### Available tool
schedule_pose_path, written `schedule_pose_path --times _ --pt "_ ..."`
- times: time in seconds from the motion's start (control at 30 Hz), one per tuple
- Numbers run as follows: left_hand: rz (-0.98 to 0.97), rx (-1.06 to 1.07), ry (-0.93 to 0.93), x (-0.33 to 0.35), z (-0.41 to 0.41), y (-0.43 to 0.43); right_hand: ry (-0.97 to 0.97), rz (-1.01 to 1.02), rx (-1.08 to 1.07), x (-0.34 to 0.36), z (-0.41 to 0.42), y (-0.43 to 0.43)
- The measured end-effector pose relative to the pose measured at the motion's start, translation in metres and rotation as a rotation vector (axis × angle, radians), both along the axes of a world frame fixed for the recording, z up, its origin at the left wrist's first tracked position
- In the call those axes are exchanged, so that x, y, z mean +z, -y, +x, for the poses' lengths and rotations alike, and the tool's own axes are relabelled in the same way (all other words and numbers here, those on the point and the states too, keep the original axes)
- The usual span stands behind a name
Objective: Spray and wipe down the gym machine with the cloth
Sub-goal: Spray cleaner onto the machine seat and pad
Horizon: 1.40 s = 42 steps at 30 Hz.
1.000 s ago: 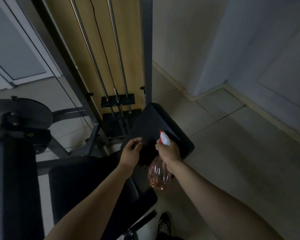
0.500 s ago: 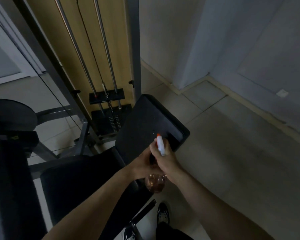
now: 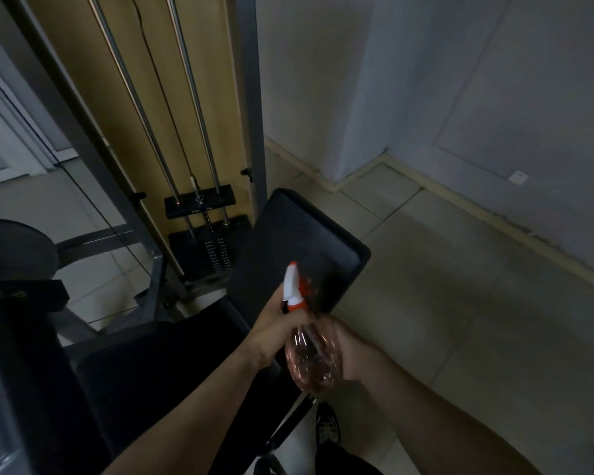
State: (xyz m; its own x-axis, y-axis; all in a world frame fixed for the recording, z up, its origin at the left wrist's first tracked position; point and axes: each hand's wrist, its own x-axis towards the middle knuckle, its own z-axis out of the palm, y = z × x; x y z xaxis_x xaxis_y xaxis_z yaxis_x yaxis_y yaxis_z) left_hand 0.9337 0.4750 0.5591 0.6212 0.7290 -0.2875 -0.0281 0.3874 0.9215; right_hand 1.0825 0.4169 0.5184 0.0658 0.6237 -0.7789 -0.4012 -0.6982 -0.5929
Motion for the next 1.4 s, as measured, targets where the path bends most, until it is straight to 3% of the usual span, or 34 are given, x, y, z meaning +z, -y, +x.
schedule_pose_path --times 0.07,0.2,0.3,0.4,0.5,0.67,0.83,0.97,1.23,1.4 --pt "0.049 -0.02 -0.041 0.005 0.002 0.002 0.035 -0.051 0.004 -0.023 0.005 0.008" --pt "0.157 0.04 -0.099 0.009 0.0 0.005 -0.076 -0.043 -0.122 -0.004 -0.002 0.01" --pt "0.225 0.157 -0.155 0.005 -0.002 0.005 0.216 -0.099 -0.429 -0.024 0.006 -0.001" --pt "0.253 0.1 -0.247 0.005 0.004 -0.008 0.36 -0.126 -0.66 -0.027 0.019 0.007" --pt "0.09 0.051 -0.384 0.006 0.025 -0.026 0.334 -0.123 -0.66 -0.018 0.026 0.014" --pt "0.202 -0.028 -0.62 -0.006 0.061 -0.034 0.348 0.027 -0.556 -0.029 0.026 0.005" --pt "0.217 -0.015 -0.586 -0.012 0.061 -0.035 0.475 0.078 -0.536 -0.007 0.029 0.002" --pt "0.096 0.089 -0.536 -0.02 0.05 -0.04 0.646 0.111 -0.525 0.003 0.034 0.004" --pt "-0.004 0.118 -0.706 -0.052 0.006 -0.04 0.533 0.039 -0.293 -0.012 0.017 -0.018" --pt "-0.109 0.243 -0.796 -0.085 -0.025 -0.035 0.465 0.004 -0.249 -0.036 -0.003 -0.025"
